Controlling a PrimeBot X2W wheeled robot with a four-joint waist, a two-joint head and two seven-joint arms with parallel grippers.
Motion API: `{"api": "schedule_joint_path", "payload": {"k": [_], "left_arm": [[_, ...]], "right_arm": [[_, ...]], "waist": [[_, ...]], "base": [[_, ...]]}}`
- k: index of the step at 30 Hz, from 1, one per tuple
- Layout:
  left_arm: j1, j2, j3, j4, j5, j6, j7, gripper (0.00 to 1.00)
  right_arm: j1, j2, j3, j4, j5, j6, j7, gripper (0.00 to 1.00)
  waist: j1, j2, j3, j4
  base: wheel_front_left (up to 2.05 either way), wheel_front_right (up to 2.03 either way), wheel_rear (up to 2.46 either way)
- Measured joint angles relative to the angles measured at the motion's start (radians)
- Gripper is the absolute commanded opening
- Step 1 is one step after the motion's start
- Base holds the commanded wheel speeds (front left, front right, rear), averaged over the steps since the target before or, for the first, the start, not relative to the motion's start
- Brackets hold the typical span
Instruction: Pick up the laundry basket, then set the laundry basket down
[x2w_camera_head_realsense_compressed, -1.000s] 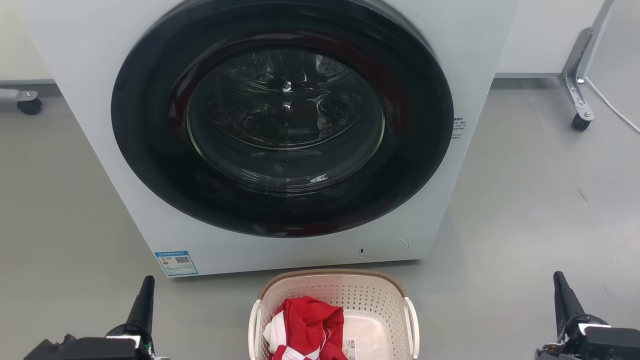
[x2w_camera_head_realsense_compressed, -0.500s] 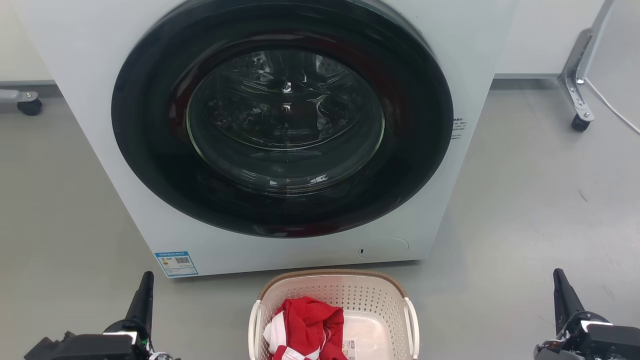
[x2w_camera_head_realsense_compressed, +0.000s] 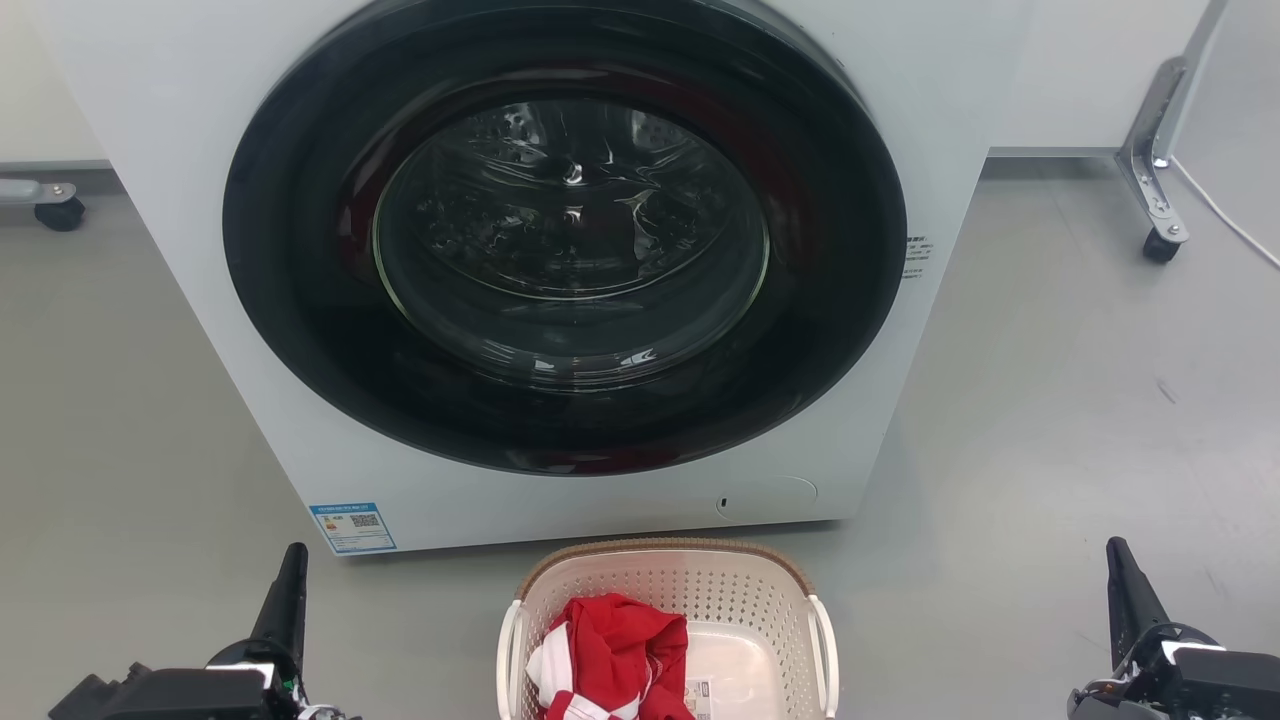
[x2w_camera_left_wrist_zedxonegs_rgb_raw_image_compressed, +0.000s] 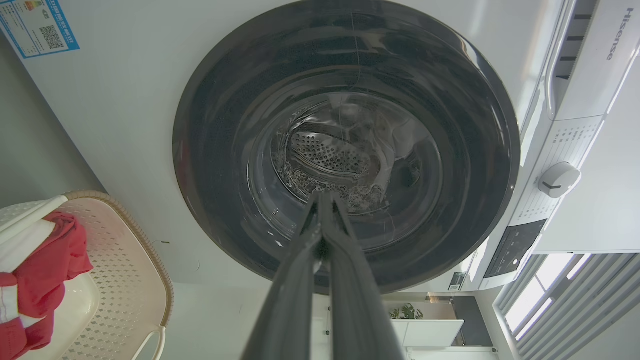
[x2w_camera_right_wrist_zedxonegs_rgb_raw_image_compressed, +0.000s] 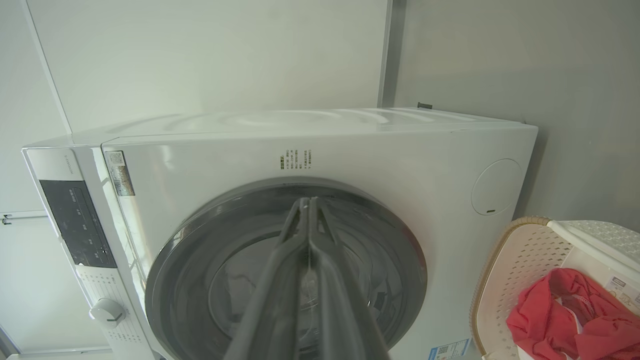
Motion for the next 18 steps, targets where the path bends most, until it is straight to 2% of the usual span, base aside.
{"api": "schedule_joint_path", "payload": {"k": [18], "left_arm": [[0.000,0.000,0.000,0.001,0.000,0.000,0.000,0.00]], "right_arm": [[0.000,0.000,0.000,0.000,0.000,0.000,0.000,0.00]], "waist": [[0.0000,0.0000,0.000,0.000]], "base": [[0.00,0.00,0.00]]}}
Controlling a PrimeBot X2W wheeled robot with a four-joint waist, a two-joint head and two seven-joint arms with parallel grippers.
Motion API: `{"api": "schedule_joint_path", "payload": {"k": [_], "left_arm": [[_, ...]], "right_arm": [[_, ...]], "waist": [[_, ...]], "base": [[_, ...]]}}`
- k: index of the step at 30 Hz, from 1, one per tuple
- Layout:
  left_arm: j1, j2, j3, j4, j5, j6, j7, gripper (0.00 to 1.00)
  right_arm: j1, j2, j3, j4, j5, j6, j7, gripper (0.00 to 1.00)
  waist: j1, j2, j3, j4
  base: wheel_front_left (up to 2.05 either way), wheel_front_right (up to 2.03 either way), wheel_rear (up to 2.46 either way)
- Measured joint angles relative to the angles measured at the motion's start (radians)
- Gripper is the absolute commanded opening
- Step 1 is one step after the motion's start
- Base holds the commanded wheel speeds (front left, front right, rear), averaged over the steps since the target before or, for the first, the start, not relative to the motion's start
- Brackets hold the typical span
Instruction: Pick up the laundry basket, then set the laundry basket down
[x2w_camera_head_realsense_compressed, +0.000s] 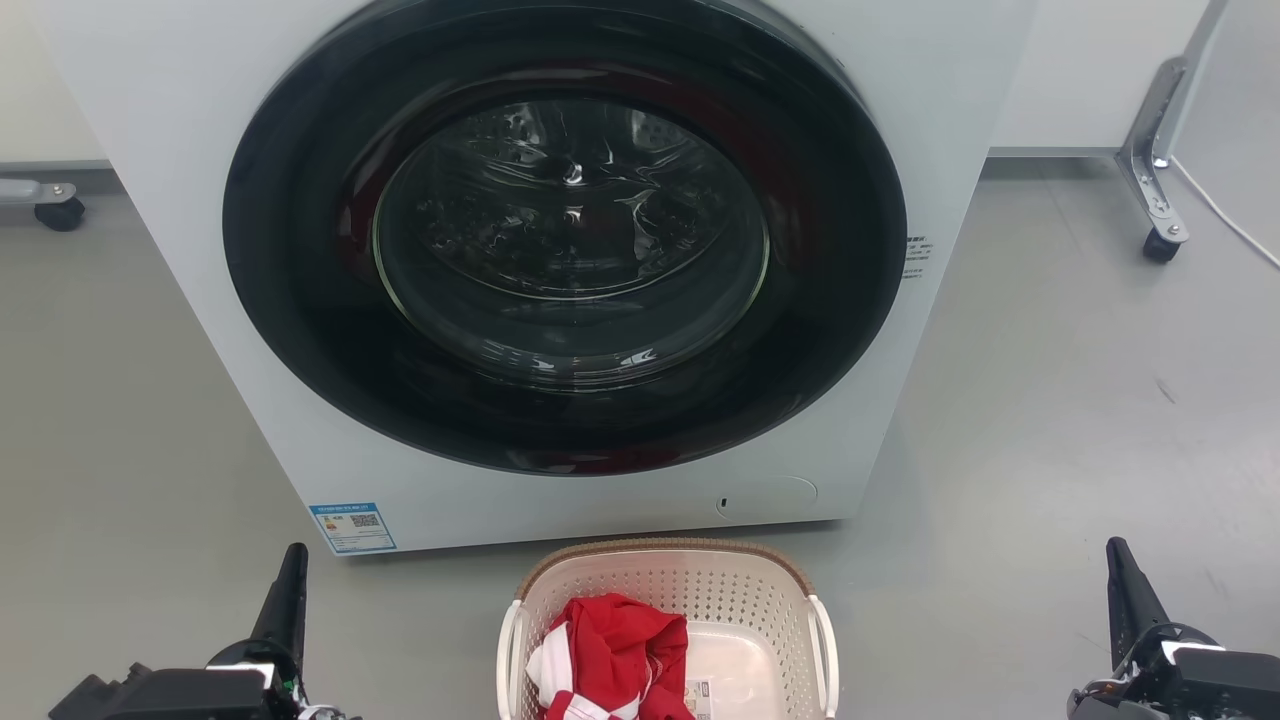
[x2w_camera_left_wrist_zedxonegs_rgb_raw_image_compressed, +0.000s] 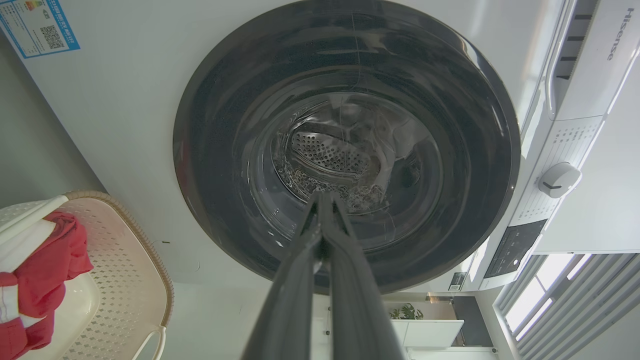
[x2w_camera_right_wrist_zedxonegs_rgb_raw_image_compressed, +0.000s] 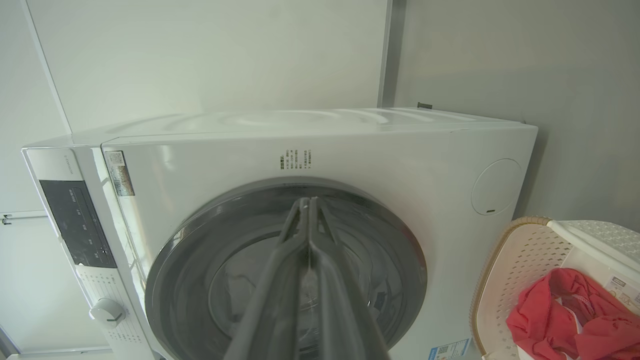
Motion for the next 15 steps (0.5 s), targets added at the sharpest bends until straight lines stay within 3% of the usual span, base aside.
{"api": "schedule_joint_path", "payload": {"k": [15], "left_arm": [[0.000,0.000,0.000,0.001,0.000,0.000,0.000,0.00]], "right_arm": [[0.000,0.000,0.000,0.000,0.001,0.000,0.000,0.00]], "waist": [[0.0000,-0.0001,0.000,0.000]], "base": [[0.00,0.00,0.00]]}}
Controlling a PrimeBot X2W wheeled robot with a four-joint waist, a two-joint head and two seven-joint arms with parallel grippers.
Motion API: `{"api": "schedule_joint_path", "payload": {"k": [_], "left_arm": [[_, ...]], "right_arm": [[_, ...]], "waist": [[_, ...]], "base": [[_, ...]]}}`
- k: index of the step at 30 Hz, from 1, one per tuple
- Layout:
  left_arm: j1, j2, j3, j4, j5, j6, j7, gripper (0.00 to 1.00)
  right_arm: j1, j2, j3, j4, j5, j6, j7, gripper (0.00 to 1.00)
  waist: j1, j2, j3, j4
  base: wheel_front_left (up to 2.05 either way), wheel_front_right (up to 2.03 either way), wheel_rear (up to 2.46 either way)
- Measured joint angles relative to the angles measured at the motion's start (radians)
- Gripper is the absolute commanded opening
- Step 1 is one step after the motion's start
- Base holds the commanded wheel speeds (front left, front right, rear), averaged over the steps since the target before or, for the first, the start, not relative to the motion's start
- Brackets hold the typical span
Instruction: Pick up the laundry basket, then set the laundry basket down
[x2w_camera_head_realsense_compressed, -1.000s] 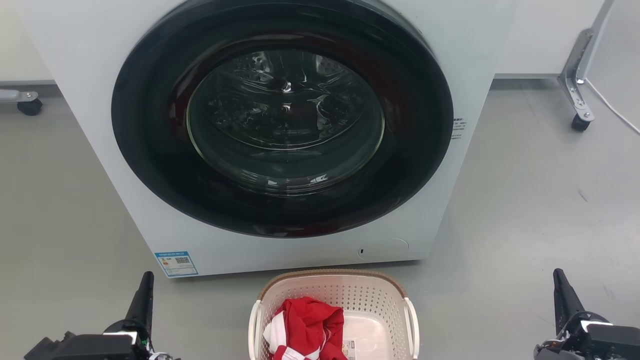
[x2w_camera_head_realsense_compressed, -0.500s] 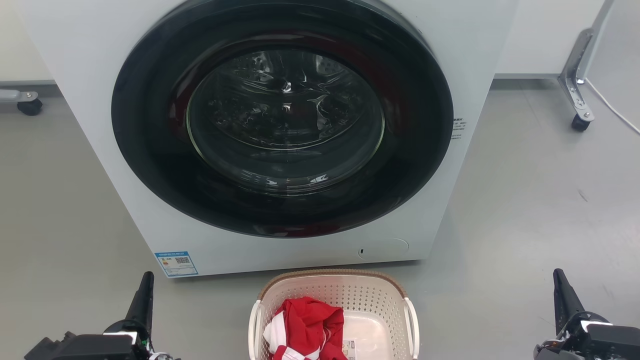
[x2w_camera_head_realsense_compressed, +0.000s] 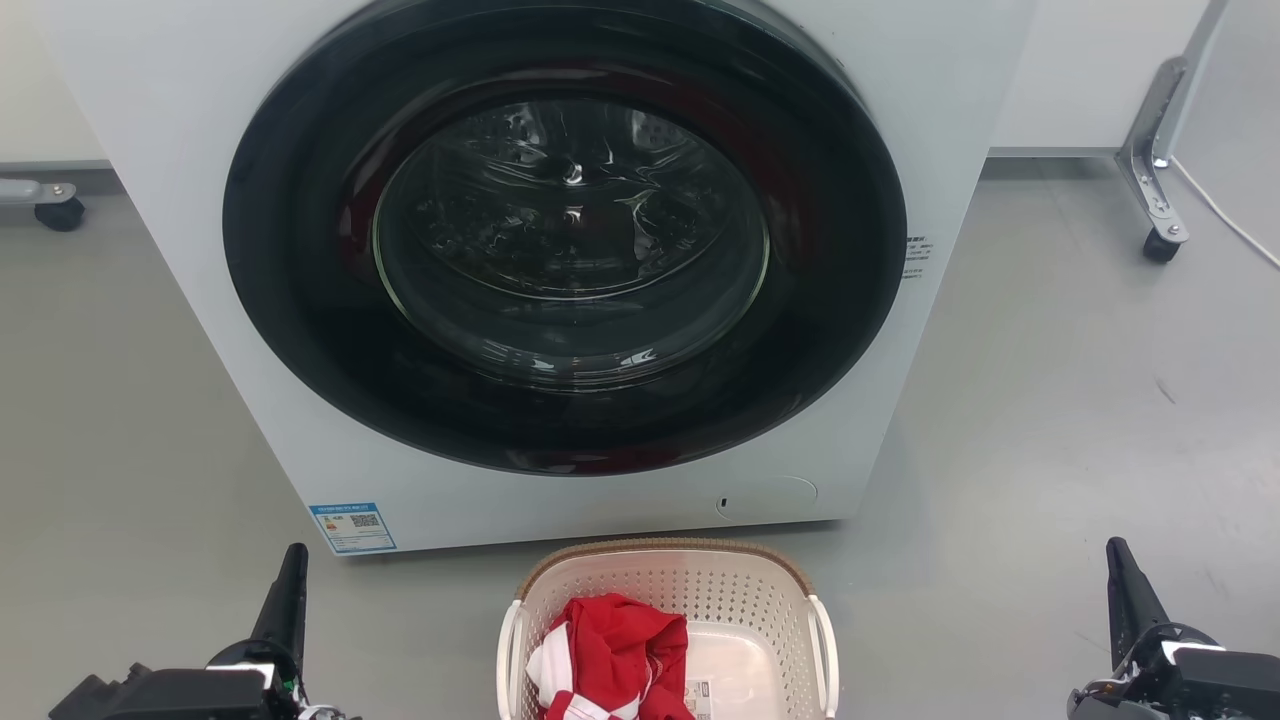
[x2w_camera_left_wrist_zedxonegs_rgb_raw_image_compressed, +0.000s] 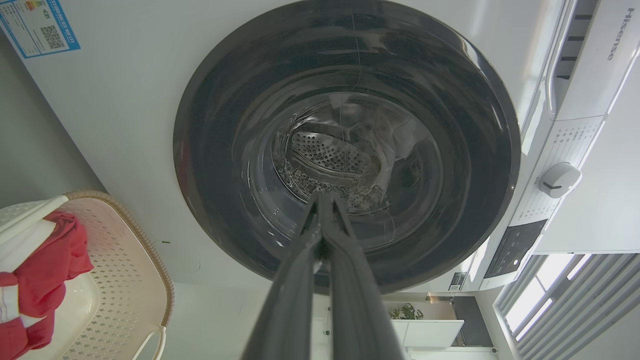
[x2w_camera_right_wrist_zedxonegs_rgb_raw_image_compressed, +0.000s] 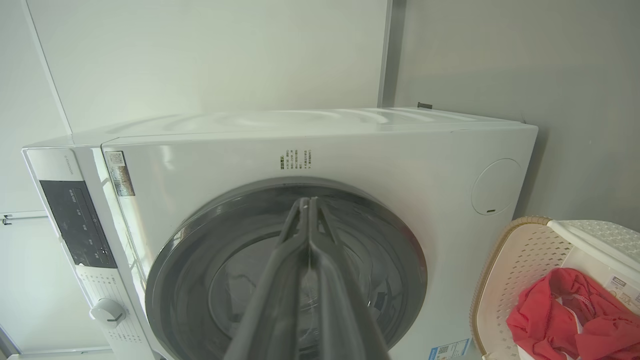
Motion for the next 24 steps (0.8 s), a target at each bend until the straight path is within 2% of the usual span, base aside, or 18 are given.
{"api": "schedule_joint_path", "payload": {"k": [24], "left_arm": [[0.000,0.000,0.000,0.001,0.000,0.000,0.000,0.00]], "right_arm": [[0.000,0.000,0.000,0.000,0.000,0.000,0.000,0.00]], "waist": [[0.0000,0.0001,0.000,0.000]], "base": [[0.00,0.00,0.00]]}}
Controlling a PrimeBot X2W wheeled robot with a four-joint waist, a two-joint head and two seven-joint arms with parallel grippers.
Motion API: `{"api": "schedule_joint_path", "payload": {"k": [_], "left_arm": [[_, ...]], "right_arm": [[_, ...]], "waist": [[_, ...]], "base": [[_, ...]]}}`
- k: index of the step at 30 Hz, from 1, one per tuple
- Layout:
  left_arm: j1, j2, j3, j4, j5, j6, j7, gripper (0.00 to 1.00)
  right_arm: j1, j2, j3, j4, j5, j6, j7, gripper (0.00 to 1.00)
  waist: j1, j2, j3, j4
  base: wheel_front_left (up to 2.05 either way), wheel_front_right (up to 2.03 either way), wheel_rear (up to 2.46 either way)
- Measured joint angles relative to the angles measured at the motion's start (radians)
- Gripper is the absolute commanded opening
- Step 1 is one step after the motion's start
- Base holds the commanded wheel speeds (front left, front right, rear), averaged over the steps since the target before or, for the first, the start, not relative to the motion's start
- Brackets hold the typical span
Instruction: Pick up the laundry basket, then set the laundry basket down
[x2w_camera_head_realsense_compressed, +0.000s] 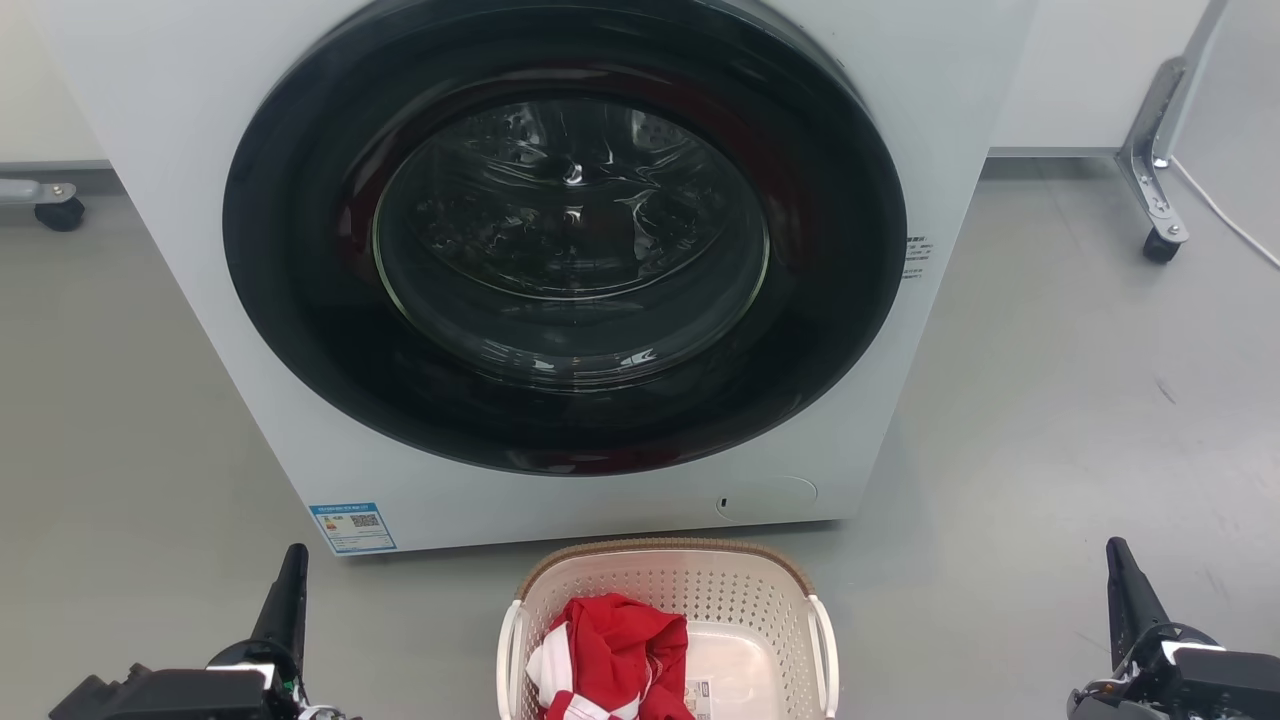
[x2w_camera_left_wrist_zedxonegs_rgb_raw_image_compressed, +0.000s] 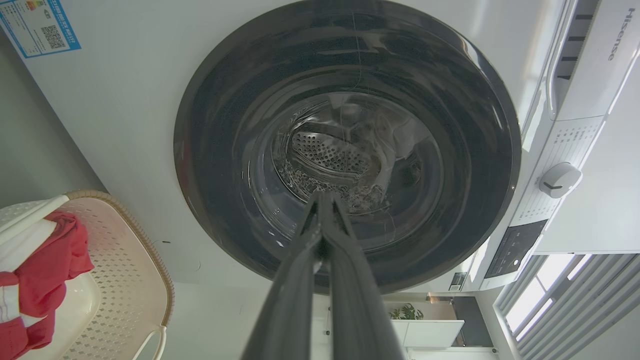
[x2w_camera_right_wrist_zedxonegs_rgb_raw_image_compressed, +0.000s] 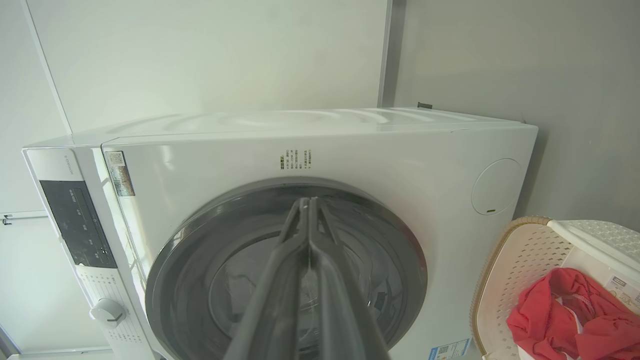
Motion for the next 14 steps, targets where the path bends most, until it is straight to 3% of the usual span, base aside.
{"api": "schedule_joint_path", "payload": {"k": [14], "left_arm": [[0.000,0.000,0.000,0.000,0.000,0.000,0.000,0.00]], "right_arm": [[0.000,0.000,0.000,0.000,0.000,0.001,0.000,0.00]], "waist": [[0.0000,0.0000,0.000,0.000]], "base": [[0.00,0.00,0.00]]}}
